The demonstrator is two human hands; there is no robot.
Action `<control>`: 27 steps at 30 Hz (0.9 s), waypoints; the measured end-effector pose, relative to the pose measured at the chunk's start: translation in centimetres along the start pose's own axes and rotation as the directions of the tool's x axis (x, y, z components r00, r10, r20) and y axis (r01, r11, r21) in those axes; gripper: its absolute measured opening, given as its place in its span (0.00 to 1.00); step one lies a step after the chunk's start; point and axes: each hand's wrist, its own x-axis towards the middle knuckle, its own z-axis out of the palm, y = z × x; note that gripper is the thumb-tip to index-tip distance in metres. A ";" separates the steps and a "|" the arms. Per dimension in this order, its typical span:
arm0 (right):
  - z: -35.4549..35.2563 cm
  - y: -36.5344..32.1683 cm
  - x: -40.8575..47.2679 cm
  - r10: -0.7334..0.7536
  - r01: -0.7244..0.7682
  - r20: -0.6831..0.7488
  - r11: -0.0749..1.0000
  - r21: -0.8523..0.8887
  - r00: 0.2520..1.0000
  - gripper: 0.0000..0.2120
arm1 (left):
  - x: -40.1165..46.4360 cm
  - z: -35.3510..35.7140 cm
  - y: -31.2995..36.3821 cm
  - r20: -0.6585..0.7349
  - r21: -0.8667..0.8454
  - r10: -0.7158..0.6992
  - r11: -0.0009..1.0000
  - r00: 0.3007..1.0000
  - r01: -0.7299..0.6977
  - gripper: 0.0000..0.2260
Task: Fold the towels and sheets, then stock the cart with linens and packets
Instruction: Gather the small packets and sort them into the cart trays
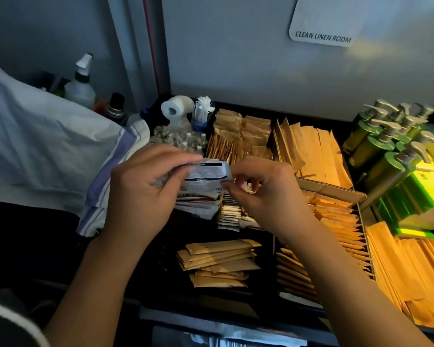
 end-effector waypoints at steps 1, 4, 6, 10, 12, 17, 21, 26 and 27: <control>0.2 -0.1 0.5 -0.012 0.012 -0.013 1.000 -0.004 1.000 0.07 | 0.5 -0.2 -0.1 -0.007 0.010 0.017 1.000 1.000 -0.017 0.07; 1.0 0.1 1.8 -0.019 0.018 -0.038 0.999 -0.027 0.999 0.05 | 1.4 -0.4 -0.7 -0.016 0.038 0.060 0.998 0.998 -0.059 0.07; 1.8 0.7 2.2 0.004 -0.005 -0.011 0.999 -0.042 1.000 0.04 | 1.4 -0.1 -1.3 0.008 0.030 0.066 0.997 0.998 -0.067 0.07; 3.6 2.2 2.2 0.051 -0.046 0.090 0.997 -0.059 0.995 0.04 | 0.2 1.0 -3.0 0.062 0.017 -0.008 1.000 0.998 0.007 0.10; 4.3 2.7 1.9 0.068 -0.054 0.138 0.993 -0.102 0.988 0.03 | -0.6 1.7 -3.9 0.116 0.033 -0.038 0.999 0.993 0.034 0.11; 4.2 2.3 2.2 -0.010 0.014 0.087 0.999 -0.049 0.996 0.07 | -1.8 3.0 -4.9 0.242 0.065 -0.110 0.993 0.964 0.096 0.11; 4.2 2.2 2.7 -0.035 0.045 0.102 0.994 -0.102 0.994 0.05 | -1.8 2.3 -5.7 0.163 0.084 -0.113 0.991 0.980 0.100 0.09; 5.6 2.3 2.4 0.006 0.032 0.222 0.985 -0.170 0.975 0.09 | -2.7 2.9 -6.4 0.227 0.145 -0.185 0.977 0.956 0.154 0.09; 5.9 2.3 2.4 0.015 0.028 0.231 0.983 -0.180 0.973 0.09 | -2.8 3.0 -6.4 0.229 0.152 -0.199 0.974 0.953 0.167 0.09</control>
